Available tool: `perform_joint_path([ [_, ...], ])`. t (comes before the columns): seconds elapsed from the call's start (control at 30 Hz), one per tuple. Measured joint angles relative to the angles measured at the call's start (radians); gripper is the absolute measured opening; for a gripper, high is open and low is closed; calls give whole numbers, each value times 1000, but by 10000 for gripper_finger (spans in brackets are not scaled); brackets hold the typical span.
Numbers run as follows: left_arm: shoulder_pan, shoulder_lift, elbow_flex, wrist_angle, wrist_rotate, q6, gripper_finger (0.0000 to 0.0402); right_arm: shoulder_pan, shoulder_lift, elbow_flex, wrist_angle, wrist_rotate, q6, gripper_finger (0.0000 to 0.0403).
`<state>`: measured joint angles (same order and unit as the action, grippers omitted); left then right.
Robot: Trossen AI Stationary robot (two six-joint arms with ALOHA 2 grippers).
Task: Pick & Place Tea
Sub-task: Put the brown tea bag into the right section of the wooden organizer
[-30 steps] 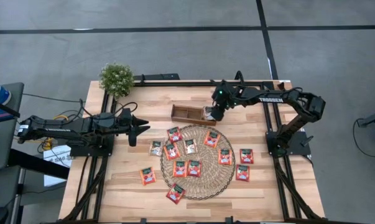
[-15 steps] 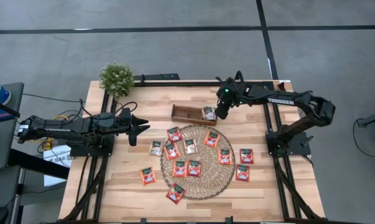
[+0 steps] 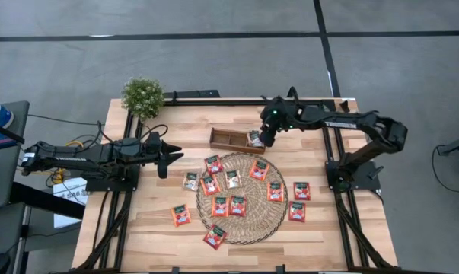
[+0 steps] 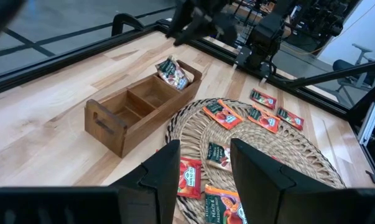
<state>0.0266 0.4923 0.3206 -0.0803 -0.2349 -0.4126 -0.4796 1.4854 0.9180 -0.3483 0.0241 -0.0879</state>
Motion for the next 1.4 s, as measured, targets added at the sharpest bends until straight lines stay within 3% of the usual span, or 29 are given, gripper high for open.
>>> perform_joint_path([
  [0.77, 0, 0, 0, 0, 18, -5, 133, -119, 43, -1, -8, -245, -43, 184],
  [1.07, 0, 0, 0, 0, 18, -5, 133, -116, 109, 0, 15, -302, -33, 180],
  [1.4, 0, 0, 0, 0, 18, -5, 133, -124, 96, 6, 35, -311, -14, 165],
])
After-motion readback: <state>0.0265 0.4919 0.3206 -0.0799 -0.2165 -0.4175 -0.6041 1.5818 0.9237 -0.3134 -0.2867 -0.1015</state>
